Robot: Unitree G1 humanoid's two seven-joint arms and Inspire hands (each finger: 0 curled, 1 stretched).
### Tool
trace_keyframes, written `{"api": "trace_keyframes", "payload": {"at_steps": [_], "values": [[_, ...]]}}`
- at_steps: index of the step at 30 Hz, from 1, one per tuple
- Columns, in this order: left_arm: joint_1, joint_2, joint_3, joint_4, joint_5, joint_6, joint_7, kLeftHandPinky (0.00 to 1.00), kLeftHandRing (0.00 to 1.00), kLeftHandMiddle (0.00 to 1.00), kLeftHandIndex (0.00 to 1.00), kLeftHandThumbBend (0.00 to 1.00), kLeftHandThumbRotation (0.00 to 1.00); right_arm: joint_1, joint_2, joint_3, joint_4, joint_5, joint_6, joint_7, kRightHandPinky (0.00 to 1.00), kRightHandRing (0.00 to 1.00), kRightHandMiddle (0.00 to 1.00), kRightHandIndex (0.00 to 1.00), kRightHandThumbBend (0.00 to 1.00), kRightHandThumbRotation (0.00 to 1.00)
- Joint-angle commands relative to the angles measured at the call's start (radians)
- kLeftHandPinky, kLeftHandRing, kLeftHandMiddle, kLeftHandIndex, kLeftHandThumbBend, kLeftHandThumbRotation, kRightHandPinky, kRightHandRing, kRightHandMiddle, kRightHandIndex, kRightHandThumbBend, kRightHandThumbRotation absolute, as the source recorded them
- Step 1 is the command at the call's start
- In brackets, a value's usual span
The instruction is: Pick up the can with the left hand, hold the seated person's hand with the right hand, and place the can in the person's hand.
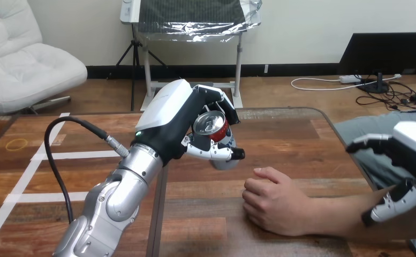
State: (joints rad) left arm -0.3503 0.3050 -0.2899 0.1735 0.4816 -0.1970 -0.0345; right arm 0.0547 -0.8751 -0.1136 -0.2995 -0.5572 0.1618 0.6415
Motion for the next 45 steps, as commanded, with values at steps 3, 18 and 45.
{"api": "trace_keyframes", "payload": {"at_steps": [3,18,45], "values": [[-0.055,-0.004,0.035,-0.035,-0.007,-0.004,0.010,0.31,0.37,0.45,0.47,0.64,0.00,-0.107,-0.055,0.052,0.066,-0.044,-0.030,0.007,0.80,0.89,0.91,0.87,0.89,0.00],[-0.052,-0.002,0.033,-0.047,-0.003,0.005,0.001,0.31,0.37,0.44,0.47,0.64,0.00,-0.198,-0.074,0.129,0.179,-0.111,-0.065,0.032,0.84,0.91,0.92,0.87,0.87,0.03],[-0.052,-0.004,0.037,-0.045,-0.010,0.011,-0.009,0.32,0.38,0.45,0.48,0.64,0.00,-0.364,-0.066,0.297,0.360,-0.240,-0.164,0.092,0.89,0.93,0.93,0.87,0.81,0.14]]}}
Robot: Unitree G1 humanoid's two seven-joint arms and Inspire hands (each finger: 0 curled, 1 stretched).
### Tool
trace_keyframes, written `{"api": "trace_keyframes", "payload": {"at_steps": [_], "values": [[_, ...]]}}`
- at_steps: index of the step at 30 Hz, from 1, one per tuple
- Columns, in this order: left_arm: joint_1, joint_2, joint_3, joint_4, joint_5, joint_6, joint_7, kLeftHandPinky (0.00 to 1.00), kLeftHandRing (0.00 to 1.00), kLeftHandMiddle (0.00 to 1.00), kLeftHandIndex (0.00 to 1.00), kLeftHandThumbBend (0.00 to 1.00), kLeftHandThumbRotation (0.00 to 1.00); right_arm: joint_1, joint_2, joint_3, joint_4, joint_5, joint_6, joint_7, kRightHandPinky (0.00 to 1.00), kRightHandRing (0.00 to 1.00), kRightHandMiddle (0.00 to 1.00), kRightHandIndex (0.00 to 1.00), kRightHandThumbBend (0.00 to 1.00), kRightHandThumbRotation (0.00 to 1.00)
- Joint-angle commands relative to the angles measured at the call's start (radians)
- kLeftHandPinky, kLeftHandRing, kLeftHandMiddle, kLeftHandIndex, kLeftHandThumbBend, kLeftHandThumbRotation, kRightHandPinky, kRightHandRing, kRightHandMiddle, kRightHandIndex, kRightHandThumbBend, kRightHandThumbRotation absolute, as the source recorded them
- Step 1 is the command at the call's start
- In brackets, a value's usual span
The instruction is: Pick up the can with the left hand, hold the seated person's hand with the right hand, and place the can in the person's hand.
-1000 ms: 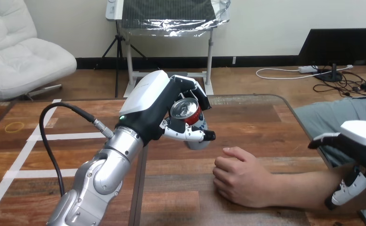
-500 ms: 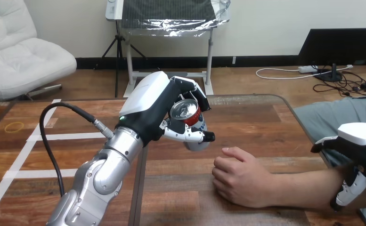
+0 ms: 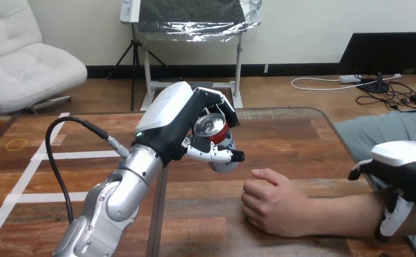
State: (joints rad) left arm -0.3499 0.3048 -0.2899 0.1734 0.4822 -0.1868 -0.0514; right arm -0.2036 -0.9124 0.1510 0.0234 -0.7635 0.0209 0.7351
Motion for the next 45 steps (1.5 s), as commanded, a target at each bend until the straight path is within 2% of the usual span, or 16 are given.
{"api": "trace_keyframes", "payload": {"at_steps": [1,11,21,31,38,45], "values": [[-0.053,-0.004,0.037,-0.045,-0.010,0.002,0.007,0.32,0.38,0.45,0.48,0.64,0.00,-0.109,-0.027,0.036,0.042,-0.036,-0.026,-0.002,0.89,0.93,0.93,0.87,0.81,0.15],[-0.052,-0.003,0.036,-0.048,-0.003,0.008,0.009,0.32,0.38,0.45,0.48,0.64,0.00,-0.155,-0.011,0.083,0.097,-0.068,-0.054,0.004,0.90,0.92,0.93,0.87,0.80,0.20],[-0.048,-0.005,0.040,-0.056,-0.010,0.022,0.004,0.32,0.37,0.45,0.48,0.64,0.00,-0.196,0.014,0.135,0.128,-0.092,-0.060,0.038,0.92,0.92,0.92,0.87,0.77,0.19],[-0.049,-0.001,0.040,-0.052,-0.009,0.018,0.009,0.32,0.38,0.45,0.47,0.64,0.00,-0.226,0.032,0.177,0.154,-0.093,-0.063,0.075,0.91,0.91,0.92,0.86,0.76,0.22],[-0.051,-0.001,0.041,-0.048,-0.008,0.019,0.010,0.33,0.38,0.45,0.47,0.64,0.00,-0.235,0.047,0.206,0.170,-0.093,-0.062,0.098,0.89,0.90,0.91,0.85,0.76,0.22],[-0.053,0.001,0.042,-0.046,-0.005,0.023,0.009,0.32,0.38,0.45,0.47,0.64,0.00,-0.233,0.055,0.227,0.166,-0.094,-0.054,0.116,0.82,0.84,0.87,0.84,0.76,0.22]]}}
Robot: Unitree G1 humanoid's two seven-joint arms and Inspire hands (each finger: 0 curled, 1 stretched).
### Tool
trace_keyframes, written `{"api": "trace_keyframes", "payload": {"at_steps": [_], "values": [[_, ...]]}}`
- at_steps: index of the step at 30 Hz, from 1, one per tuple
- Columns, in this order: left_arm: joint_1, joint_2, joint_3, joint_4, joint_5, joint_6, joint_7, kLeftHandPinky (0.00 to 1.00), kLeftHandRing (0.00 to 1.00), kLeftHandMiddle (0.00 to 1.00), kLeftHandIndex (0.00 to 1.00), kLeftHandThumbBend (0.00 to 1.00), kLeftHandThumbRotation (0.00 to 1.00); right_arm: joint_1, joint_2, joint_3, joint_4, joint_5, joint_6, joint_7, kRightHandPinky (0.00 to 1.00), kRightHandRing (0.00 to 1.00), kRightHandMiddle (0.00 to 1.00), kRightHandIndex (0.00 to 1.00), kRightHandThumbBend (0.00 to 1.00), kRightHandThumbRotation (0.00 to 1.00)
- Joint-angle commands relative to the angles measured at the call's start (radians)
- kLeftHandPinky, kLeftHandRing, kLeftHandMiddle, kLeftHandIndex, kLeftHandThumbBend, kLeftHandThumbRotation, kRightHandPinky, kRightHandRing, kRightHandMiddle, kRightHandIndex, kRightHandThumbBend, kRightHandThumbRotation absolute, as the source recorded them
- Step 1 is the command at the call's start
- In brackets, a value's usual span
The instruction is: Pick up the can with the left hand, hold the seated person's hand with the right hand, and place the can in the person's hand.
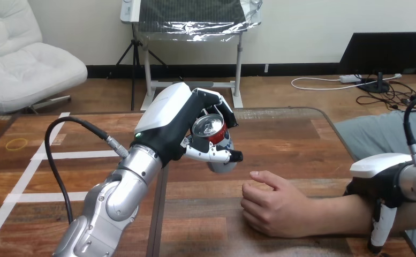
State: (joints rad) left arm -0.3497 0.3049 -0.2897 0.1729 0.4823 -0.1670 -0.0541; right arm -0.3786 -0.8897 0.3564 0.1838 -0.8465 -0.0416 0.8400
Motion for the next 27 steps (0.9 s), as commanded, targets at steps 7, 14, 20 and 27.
{"api": "trace_keyframes", "payload": {"at_steps": [7,14,20,27], "values": [[-0.057,0.001,0.042,-0.042,-0.006,0.009,0.009,0.32,0.38,0.45,0.47,0.63,0.00,-0.044,0.047,0.021,0.001,-0.002,0.033,0.021,0.72,0.78,0.83,0.81,0.75,0.20],[-0.060,0.002,0.041,-0.036,-0.006,0.010,0.010,0.33,0.38,0.45,0.47,0.63,0.00,-0.021,0.050,0.013,-0.019,0.017,0.043,0.021,0.67,0.75,0.80,0.79,0.75,0.17],[-0.064,0.003,0.040,-0.026,-0.004,0.004,0.016,0.33,0.38,0.45,0.47,0.64,0.00,0.004,0.043,0.006,-0.050,0.035,0.033,0.012,0.64,0.73,0.78,0.77,0.75,0.17],[-0.068,0.001,0.040,-0.021,-0.005,0.013,0.013,0.33,0.38,0.45,0.47,0.64,0.00,0.025,0.040,0.002,-0.085,0.050,0.039,0.019,0.62,0.71,0.76,0.75,0.73,0.17]]}}
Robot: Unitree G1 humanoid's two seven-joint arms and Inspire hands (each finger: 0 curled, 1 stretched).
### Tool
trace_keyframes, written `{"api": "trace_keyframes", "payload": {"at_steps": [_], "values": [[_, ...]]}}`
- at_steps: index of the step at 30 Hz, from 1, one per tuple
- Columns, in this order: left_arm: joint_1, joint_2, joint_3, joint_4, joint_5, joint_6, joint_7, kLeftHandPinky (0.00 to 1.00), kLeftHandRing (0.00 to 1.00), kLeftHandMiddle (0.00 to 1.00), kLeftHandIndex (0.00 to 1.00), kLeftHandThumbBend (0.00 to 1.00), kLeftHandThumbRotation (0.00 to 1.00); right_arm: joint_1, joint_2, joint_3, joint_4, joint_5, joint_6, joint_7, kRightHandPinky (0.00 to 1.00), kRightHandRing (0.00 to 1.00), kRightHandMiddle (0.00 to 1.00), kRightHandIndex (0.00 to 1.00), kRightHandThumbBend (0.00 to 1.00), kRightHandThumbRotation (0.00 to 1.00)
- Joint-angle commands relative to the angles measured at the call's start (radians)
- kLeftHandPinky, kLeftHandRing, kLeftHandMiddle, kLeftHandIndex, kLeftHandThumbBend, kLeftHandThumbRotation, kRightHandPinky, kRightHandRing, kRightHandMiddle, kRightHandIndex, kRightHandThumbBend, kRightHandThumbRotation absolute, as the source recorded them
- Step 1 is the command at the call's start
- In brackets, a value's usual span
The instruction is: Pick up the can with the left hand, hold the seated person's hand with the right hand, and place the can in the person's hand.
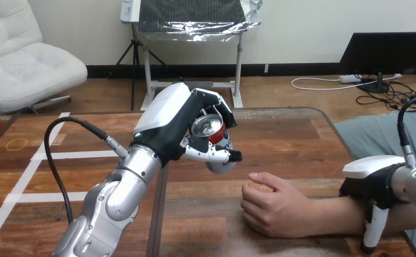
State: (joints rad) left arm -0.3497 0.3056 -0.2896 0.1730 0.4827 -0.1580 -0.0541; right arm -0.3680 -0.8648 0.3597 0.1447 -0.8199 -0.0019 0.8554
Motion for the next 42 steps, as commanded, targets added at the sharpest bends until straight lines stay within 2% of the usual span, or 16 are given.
{"api": "trace_keyframes", "payload": {"at_steps": [1,5,12,24,34,42], "values": [[-0.068,0.000,0.040,-0.021,-0.006,0.004,0.012,0.33,0.38,0.45,0.47,0.64,0.00,0.017,0.016,-0.002,-0.049,0.026,0.000,0.004,0.62,0.72,0.76,0.75,0.73,0.17],[-0.069,-0.001,0.039,-0.019,-0.005,0.005,0.013,0.33,0.38,0.45,0.47,0.64,0.00,0.033,0.013,-0.013,-0.070,0.049,-0.009,-0.003,0.62,0.70,0.75,0.74,0.72,0.15],[-0.070,-0.002,0.038,-0.018,-0.002,0.007,0.016,0.33,0.38,0.45,0.47,0.64,0.00,0.047,0.008,-0.016,-0.095,0.062,0.002,0.000,0.54,0.62,0.68,0.70,0.71,0.13],[-0.066,-0.003,0.040,-0.025,-0.006,0.012,0.012,0.33,0.38,0.44,0.47,0.64,0.00,0.066,0.030,-0.011,-0.096,0.052,0.057,-0.006,0.35,0.44,0.54,0.59,0.68,0.07],[-0.062,-0.002,0.041,-0.032,-0.005,0.020,0.010,0.32,0.37,0.44,0.47,0.64,0.00,0.090,0.025,0.000,-0.114,0.048,0.057,-0.020,0.31,0.40,0.49,0.52,0.67,0.02],[-0.058,0.003,0.041,-0.027,-0.005,0.010,0.017,0.32,0.37,0.44,0.47,0.64,0.00,0.103,0.028,0.016,-0.112,0.023,0.050,-0.035,0.32,0.40,0.49,0.52,0.67,0.01]]}}
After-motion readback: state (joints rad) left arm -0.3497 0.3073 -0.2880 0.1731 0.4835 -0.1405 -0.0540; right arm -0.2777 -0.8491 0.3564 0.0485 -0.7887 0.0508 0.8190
